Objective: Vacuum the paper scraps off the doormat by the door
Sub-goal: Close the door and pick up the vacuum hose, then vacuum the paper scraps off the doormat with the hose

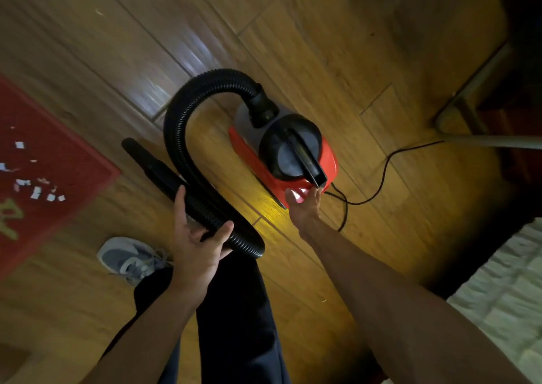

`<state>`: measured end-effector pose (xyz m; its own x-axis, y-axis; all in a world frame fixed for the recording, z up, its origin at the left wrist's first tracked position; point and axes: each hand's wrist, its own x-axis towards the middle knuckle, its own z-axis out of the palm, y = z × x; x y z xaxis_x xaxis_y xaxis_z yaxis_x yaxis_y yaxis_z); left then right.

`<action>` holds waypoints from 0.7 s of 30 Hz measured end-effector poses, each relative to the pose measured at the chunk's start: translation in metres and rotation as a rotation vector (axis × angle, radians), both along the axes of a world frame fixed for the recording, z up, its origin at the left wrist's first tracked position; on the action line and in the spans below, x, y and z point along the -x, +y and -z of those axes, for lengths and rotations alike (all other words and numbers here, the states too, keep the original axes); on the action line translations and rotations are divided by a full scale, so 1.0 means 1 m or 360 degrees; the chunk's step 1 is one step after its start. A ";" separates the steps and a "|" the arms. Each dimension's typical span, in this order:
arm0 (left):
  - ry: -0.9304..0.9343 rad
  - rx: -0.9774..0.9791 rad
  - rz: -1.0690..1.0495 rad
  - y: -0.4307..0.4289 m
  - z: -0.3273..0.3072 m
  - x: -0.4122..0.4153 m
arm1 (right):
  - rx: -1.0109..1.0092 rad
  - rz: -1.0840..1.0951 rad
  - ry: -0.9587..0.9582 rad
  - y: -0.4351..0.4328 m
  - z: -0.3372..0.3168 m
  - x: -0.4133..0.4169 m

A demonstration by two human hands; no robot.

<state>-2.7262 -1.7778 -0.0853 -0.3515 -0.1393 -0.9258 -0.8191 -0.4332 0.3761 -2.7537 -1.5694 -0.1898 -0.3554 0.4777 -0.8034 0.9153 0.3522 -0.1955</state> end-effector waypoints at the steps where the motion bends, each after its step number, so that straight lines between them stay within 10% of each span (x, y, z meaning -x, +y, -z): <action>1: 0.0002 -0.0001 0.0000 -0.002 0.000 -0.002 | 0.0031 0.0015 -0.0055 0.000 -0.001 0.003; 7: 0.0091 -0.0029 -0.0096 -0.027 -0.004 -0.011 | 0.0163 -0.0817 -0.0799 -0.040 -0.045 0.053; 14: 0.0073 -0.0040 -0.0168 -0.069 -0.010 -0.018 | 0.1070 -0.1062 -0.0471 -0.219 -0.081 0.107; 21: 0.0208 -0.0241 -0.0386 -0.127 -0.010 -0.036 | 0.1159 -0.1762 -0.0792 -0.322 -0.055 0.122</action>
